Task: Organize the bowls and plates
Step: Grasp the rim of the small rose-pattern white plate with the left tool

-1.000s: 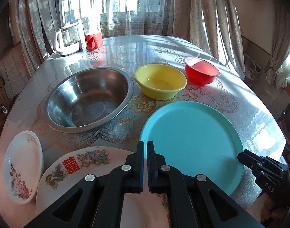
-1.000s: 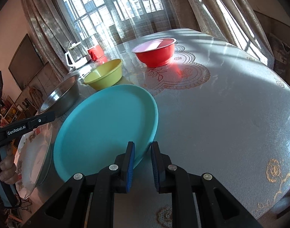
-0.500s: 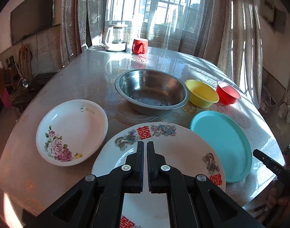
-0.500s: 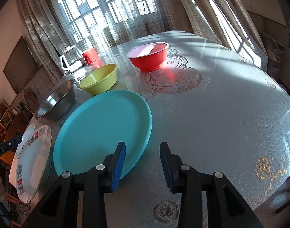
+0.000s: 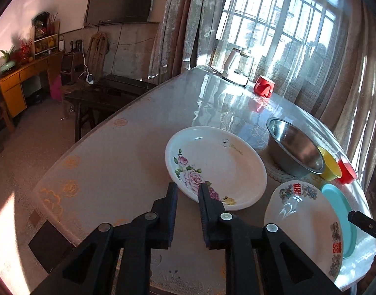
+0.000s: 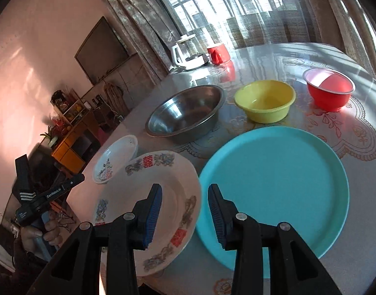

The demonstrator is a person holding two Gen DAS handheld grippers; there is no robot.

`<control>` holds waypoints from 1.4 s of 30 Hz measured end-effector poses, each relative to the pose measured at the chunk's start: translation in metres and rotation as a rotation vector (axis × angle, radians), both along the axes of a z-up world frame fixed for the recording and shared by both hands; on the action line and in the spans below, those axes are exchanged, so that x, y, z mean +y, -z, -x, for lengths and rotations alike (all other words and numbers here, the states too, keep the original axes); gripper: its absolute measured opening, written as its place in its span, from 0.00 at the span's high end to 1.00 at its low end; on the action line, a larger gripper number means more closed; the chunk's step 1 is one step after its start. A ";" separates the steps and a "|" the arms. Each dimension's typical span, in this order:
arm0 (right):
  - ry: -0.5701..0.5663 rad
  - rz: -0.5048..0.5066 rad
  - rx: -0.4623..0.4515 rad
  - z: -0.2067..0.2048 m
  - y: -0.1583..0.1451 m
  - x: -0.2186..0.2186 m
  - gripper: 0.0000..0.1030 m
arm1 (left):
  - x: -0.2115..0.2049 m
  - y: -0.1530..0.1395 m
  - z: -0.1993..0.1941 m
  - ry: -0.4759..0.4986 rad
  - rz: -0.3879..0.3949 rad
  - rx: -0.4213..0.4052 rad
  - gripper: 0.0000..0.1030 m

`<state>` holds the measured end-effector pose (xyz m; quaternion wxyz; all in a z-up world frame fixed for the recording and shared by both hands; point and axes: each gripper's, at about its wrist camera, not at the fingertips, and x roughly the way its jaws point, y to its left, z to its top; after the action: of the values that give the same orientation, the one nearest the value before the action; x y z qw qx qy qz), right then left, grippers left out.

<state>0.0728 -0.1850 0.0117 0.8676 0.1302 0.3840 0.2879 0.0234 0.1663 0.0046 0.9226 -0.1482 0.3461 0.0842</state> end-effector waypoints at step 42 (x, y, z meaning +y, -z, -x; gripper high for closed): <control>-0.203 0.175 0.144 -0.114 0.023 0.181 0.77 | 0.029 0.023 -0.054 0.080 0.123 0.031 0.81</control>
<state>0.1865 -0.0035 -0.0115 0.8124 0.0350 0.4799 0.3294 0.0775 0.1953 -0.0183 0.9089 -0.1891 0.3707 0.0282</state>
